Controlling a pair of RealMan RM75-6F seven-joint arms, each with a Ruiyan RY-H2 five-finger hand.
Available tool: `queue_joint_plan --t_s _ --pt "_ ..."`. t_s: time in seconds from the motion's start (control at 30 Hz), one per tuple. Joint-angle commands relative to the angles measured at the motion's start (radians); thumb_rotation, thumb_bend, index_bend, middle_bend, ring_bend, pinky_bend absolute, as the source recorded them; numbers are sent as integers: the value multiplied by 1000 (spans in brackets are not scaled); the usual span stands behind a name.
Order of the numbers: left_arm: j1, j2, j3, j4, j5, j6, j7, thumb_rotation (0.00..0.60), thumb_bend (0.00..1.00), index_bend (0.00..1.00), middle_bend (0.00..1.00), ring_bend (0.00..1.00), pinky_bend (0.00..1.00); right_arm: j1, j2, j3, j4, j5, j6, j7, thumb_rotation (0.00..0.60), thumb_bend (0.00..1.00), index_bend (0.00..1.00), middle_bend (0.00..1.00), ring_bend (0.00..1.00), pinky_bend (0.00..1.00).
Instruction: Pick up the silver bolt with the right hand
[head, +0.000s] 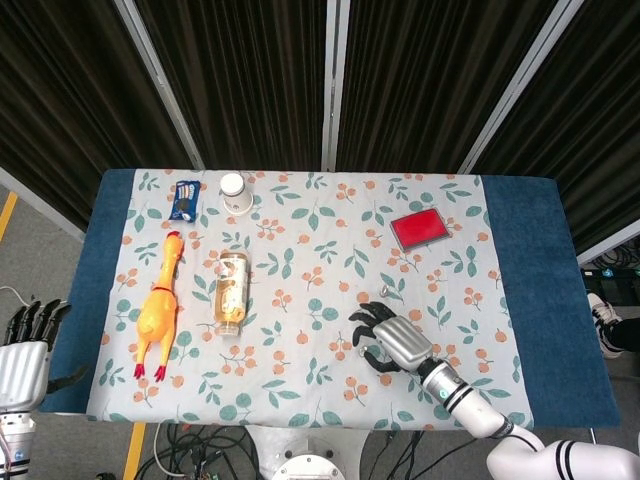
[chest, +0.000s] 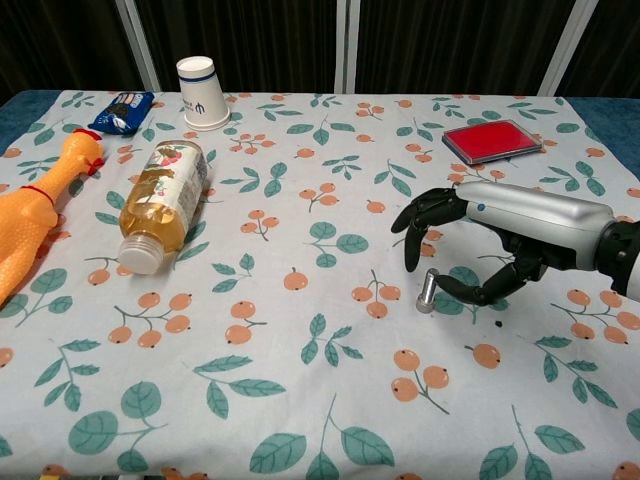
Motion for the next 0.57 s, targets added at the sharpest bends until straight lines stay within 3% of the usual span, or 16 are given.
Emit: queue_joint_plan --t_s 0.03,0.2,0.33,0.43,0.57 --pt "0 0 0 0 1 1 0 600 53 153 86 0 0 -4 3 6 -4 -17 25 -6 600 391 384 157 0 0" --pt "-4 3 -3 0 5 2 0 600 53 153 86 0 0 -29 30 22 -24 -80 133 -56 600 392 270 142 0 0" --pt "-6 1 -9 6 6 6 -8 600 53 153 86 0 0 -111 107 23 -45 -112 295 -145 600 391 150 128 0 0" --pt "-9 -4 -12 14 5 4 -14 600 53 153 86 0 0 -183 181 12 -68 -92 384 -187 600 391 56 89 0 0" --pt "-15 -12 -15 22 7 2 -12 600 52 153 86 0 0 -273 284 -24 -102 -47 446 -189 600 389 0 8 0 0"
